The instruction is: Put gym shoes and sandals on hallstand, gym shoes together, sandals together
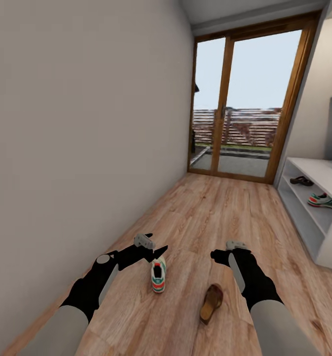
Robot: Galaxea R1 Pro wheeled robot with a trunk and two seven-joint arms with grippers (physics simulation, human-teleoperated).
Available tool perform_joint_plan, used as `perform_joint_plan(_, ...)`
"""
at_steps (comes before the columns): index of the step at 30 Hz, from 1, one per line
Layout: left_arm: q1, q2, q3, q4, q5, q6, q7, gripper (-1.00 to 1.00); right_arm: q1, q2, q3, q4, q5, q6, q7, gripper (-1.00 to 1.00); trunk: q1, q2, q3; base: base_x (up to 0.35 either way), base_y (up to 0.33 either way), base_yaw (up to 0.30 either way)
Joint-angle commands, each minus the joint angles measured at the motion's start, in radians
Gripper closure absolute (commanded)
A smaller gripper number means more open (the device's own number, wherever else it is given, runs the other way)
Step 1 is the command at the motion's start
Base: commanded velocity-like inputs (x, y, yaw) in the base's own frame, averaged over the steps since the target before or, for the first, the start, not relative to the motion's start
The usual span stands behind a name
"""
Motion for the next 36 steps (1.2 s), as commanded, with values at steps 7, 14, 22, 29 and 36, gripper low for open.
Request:
perform_joint_plan(7, 0.0, 0.0, 0.0, 0.0, -0.001, 0.0, -0.003, -1.0, -0.001, 0.001, -0.001, -0.001, -0.003, 0.004, -0.004, -1.0, 0.0, 0.0, -0.001, 0.132, 0.114, 0.168)
perform_joint_plan(14, 0.0, 0.0, 0.0, 0.0, -0.001, 0.0, -0.003, -1.0, -0.001, 0.001, -0.001, -0.001, -0.003, 0.004, -0.004, -1.0, 0.0, 0.0, -0.001, 0.018, 0.016, 0.281)
perform_joint_plan(22, 0.0, -0.002, -0.001, 0.0, 0.0, 0.001, -0.005, -1.0, -0.001, 0.001, -0.001, -0.001, -0.003, 0.004, -0.004, -1.0, 0.0, 0.0, -0.001, 0.002, 0.002, 0.289)
perform_joint_plan(29, -0.001, -0.024, -0.004, -0.002, 0.02, 0.002, -0.009, -1.0, -0.001, 0.001, -0.001, 0.0, -0.003, 0.003, -0.005, -1.0, 0.0, 0.0, -0.001, 0.0, 0.0, 0.164)
perform_joint_plan(36, -0.006, -0.066, -0.003, -0.004, 0.174, 0.004, -0.008, -1.0, -0.001, 0.002, 0.0, 0.003, -0.003, 0.001, -0.006, -1.0, 0.0, 0.0, -0.001, 0.0, 0.0, 0.016)
